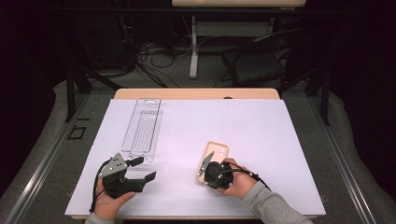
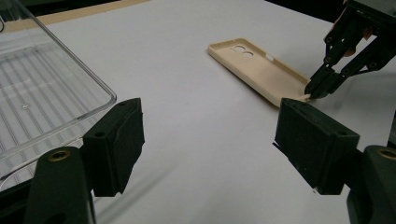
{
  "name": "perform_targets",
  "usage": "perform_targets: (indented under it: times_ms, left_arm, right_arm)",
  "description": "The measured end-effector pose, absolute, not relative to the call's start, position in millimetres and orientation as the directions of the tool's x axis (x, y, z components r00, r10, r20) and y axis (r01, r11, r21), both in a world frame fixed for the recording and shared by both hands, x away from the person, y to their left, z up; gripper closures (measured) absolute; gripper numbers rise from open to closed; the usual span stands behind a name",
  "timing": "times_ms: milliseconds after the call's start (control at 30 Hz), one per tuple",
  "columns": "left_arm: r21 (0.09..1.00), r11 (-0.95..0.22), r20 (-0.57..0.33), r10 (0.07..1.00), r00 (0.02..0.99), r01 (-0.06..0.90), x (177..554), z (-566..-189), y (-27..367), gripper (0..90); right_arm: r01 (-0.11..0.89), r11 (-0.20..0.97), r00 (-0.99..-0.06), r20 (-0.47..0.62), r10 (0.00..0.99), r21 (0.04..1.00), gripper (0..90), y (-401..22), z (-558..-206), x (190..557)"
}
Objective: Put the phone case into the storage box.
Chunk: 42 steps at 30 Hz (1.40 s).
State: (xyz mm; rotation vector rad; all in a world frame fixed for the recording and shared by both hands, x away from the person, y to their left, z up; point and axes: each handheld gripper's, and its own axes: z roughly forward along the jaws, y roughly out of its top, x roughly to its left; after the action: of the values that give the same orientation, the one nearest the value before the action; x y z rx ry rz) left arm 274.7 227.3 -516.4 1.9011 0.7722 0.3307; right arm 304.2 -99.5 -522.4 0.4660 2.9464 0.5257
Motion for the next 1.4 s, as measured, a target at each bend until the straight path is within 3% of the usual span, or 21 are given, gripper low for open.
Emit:
perform_targets:
  times_ms: [1400]
  left_arm:
    - [0.881,-0.27,-0.131,0.652,0.747,0.389,278.2,-516.9,228.4,23.6]
  right_arm:
    - [0.199,0.872,-0.931,-0.192,0.311,0.448,87.6,-99.2,-508.6,291.9]
